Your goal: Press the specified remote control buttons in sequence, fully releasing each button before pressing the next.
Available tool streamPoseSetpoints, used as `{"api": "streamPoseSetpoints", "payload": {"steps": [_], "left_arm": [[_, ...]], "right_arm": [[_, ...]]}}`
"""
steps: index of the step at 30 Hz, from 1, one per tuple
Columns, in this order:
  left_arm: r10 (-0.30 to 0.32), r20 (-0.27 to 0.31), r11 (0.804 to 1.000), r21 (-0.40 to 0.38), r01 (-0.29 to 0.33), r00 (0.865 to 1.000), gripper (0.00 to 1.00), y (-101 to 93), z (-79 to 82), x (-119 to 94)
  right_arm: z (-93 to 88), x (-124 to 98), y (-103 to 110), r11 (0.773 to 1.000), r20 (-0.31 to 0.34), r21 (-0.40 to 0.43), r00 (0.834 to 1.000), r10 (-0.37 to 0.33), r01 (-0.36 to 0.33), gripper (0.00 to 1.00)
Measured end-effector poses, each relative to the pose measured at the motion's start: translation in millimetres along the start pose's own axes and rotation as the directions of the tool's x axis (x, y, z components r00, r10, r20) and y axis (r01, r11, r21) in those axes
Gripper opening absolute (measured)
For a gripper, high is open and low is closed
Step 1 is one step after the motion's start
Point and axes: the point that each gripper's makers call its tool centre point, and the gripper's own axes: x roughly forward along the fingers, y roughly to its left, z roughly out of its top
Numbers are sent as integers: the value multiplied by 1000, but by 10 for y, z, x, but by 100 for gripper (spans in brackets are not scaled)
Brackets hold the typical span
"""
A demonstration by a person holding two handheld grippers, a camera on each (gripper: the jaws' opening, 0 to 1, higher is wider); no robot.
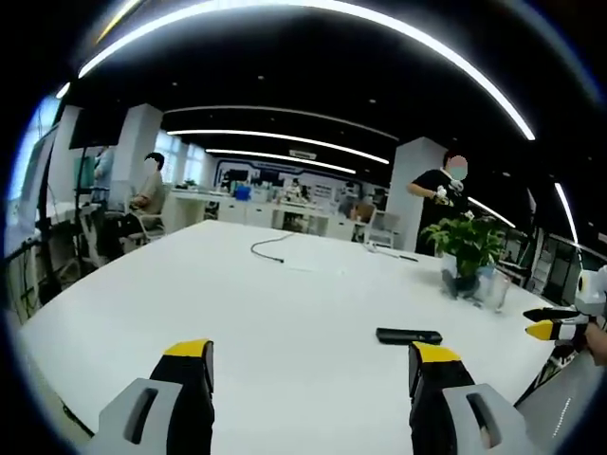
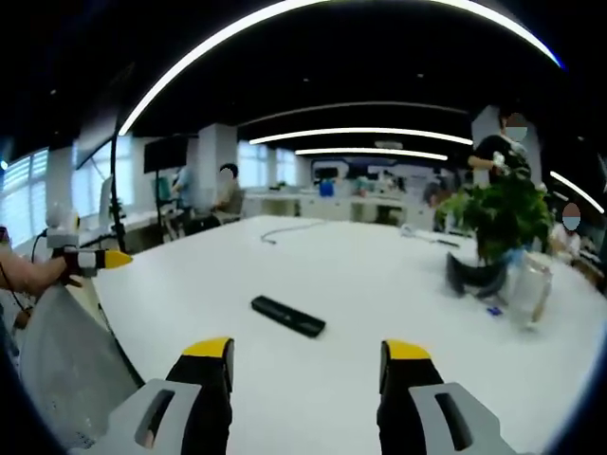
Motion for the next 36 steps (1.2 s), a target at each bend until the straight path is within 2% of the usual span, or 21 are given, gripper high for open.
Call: {"api": "streamPoseSetpoints", "payload": {"steps": [3, 5, 10, 13, 18, 19, 21, 22, 24, 25, 27, 30, 32, 33, 36], "left_arm": [[13, 2, 1000, -2, -13, 1000, 87, 14, 3, -4], [16, -21, 1000, 15, -16, 1000, 87, 6, -35, 14], [-16, -41, 999, 31, 18, 999, 87, -64, -70, 31], [-55, -91, 997, 54, 60, 994, 89, -153, -151, 66], [-121, -98, 990, 61, 128, 988, 89, -282, -130, 75], [-151, -100, 987, 48, 156, 984, 89, -332, -119, 77], [-163, -114, 984, 54, 170, 980, 90, -362, -124, 79], [-169, -164, 982, 63, 181, 972, 91, -384, -178, 67], [-196, -190, 971, 102, 218, 962, 91, -447, -187, 79], [-196, -199, 966, 126, 223, 960, 91, -458, -192, 84], [-211, -243, 958, 140, 250, 947, 92, -517, -243, 97], [-267, -310, 932, 157, 326, 912, 96, -676, -295, 146], [-275, -343, 923, 166, 346, 898, 96, -727, -332, 176], [-281, -342, 922, 163, 352, 897, 96, -759, -332, 201], [-314, -387, 907, 149, 395, 867, 96, -868, -418, 261]], "right_arm": [[-1, 2, -2, 1000, 0, 7, 1000, 6, -6, 60], [-12, 8, 0, 1000, -6, 11, 1000, 9, -9, 60], [-30, 1, -77, 1000, -17, 9, 999, -27, 27, 59], [-82, 7, -145, 998, -45, 17, 997, -56, 57, 60], [-78, 4, -164, 998, -45, 14, 997, -63, 63, 60], [-77, 6, -155, 998, -45, 12, 997, -57, 58, 61], [-56, 9, -149, 998, -35, 1, 998, -57, 57, 60], [-79, 14, -174, 998, -42, -2, 997, -63, 63, 60], [-134, 38, -201, 998, -66, -3, 996, -66, 66, 61], [-135, 36, -197, 998, -65, -4, 996, -61, 61, 61], [-121, 43, -187, 998, -58, -10, 997, -55, 54, 61], [-167, 63, -186, 998, -80, -22, 995, -55, 53, 61], [-169, 63, -181, 998, -81, -23, 995, -52, 50, 61], [-168, 64, -179, 999, -80, -25, 996, -50, 48, 61], [-187, 71, -158, 999, -86, -24, 996, -38, 36, 61]]}}
